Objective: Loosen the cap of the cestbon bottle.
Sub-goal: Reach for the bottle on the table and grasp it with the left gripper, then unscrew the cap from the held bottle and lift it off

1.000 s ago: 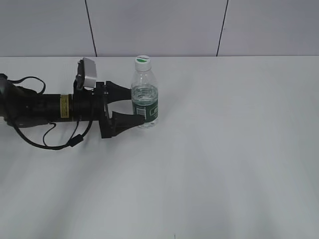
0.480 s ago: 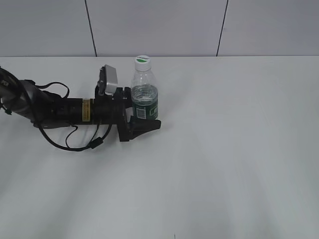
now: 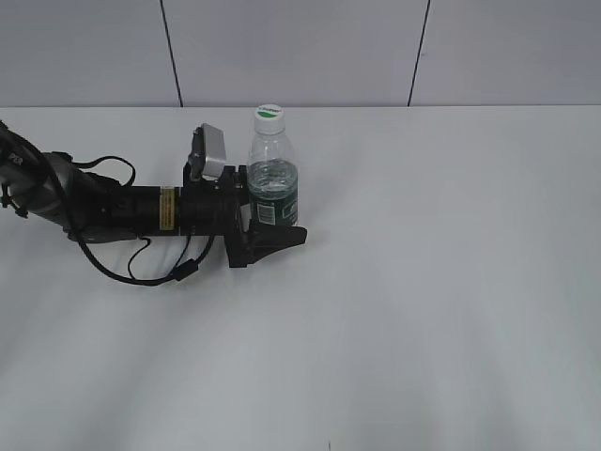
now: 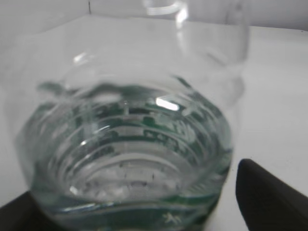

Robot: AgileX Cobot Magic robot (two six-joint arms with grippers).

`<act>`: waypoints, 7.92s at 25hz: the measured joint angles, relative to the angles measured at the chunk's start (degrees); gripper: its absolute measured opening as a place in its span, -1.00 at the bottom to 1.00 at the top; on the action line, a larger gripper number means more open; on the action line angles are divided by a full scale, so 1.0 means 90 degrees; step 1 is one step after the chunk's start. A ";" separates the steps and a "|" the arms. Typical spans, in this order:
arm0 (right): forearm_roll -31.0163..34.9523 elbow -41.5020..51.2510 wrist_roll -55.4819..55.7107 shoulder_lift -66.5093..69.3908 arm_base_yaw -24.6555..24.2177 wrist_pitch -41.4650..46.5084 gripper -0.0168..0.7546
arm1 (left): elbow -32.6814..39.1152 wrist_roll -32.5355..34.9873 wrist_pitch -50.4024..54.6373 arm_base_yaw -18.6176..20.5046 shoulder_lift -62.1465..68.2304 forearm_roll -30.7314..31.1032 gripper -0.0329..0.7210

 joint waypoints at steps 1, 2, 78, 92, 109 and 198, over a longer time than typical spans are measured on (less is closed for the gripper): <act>0.0000 0.0000 0.0000 0.0000 0.0000 0.0000 0.43 | 0.0000 0.0000 0.0000 0.0000 0.0000 0.0000 0.66; 0.0000 0.0000 0.0000 0.0000 0.0000 0.0000 0.43 | 0.0000 0.0000 -0.0006 0.0000 0.0000 0.0000 0.66; 0.1509 -0.8539 0.2432 1.2374 0.3022 0.0772 0.43 | -0.0020 -0.0006 -0.0265 -0.0275 0.0000 0.0689 0.18; 0.1508 -0.9315 0.2473 1.3237 0.3648 0.0784 0.43 | -0.0020 -0.0006 -0.0260 -0.0275 0.0000 0.0689 0.18; 0.0908 -0.9343 0.2672 1.3318 0.4044 0.0784 0.43 | -0.0020 -0.0006 -0.0260 -0.0275 0.0000 0.0695 0.18; 0.0923 -0.9523 -0.4800 1.3680 0.4292 0.0766 -0.20 | -0.0020 0.0000 -0.0346 -0.0131 -0.0006 0.1018 0.18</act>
